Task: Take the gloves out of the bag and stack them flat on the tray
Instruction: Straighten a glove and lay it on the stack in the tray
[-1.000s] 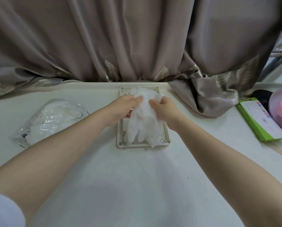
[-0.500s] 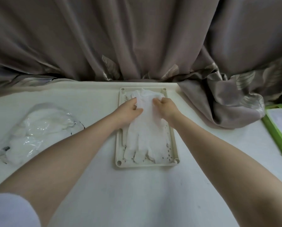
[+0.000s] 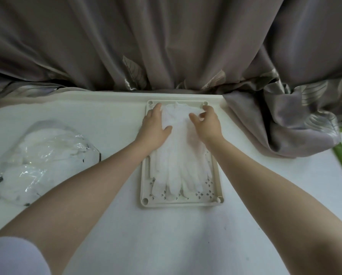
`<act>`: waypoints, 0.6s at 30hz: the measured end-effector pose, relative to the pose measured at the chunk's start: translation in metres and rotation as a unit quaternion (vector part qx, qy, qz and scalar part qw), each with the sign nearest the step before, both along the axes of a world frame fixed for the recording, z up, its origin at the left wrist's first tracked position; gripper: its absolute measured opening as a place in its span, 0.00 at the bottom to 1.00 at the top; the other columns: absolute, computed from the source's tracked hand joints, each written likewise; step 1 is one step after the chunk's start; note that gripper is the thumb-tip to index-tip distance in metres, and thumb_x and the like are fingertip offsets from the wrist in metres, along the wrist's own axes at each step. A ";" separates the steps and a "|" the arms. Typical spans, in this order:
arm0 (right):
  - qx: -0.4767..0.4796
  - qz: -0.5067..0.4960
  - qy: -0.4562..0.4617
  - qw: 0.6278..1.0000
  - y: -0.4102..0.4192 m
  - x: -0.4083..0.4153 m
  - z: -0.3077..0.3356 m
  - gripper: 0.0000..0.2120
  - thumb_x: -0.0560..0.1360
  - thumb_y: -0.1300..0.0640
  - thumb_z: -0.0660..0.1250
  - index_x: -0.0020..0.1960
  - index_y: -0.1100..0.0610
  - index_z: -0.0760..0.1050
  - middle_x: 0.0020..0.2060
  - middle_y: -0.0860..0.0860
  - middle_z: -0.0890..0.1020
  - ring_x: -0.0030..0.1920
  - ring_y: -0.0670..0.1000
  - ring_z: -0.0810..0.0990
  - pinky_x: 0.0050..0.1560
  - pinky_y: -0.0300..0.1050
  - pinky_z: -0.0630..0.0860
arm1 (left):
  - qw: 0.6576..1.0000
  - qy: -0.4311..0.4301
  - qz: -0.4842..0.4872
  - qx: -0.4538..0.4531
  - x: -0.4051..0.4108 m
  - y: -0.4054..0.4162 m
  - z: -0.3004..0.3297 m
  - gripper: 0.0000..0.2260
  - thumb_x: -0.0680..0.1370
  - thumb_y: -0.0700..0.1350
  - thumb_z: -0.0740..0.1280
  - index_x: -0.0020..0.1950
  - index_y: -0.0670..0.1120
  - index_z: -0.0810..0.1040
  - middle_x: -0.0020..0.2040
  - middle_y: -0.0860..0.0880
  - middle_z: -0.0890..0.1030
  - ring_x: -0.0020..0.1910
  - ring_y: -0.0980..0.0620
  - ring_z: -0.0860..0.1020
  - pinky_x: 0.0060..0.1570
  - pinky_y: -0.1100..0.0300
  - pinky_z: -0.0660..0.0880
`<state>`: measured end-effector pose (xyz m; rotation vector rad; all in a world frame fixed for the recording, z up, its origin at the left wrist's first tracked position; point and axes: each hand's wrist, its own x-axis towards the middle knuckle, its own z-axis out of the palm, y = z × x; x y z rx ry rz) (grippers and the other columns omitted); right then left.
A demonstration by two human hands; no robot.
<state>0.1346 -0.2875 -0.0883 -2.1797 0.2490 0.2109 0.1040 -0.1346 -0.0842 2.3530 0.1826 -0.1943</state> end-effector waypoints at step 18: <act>-0.379 0.385 0.053 0.840 -0.016 -0.111 -0.016 0.57 0.68 0.27 0.61 0.76 0.59 0.33 0.76 0.55 0.35 0.76 0.53 0.33 0.73 0.53 0.33 | 0.883 0.042 -0.312 0.349 -0.083 0.006 -0.028 0.59 0.63 0.73 0.65 0.76 0.47 0.33 0.76 0.44 0.33 0.75 0.47 0.33 0.72 0.52 0.35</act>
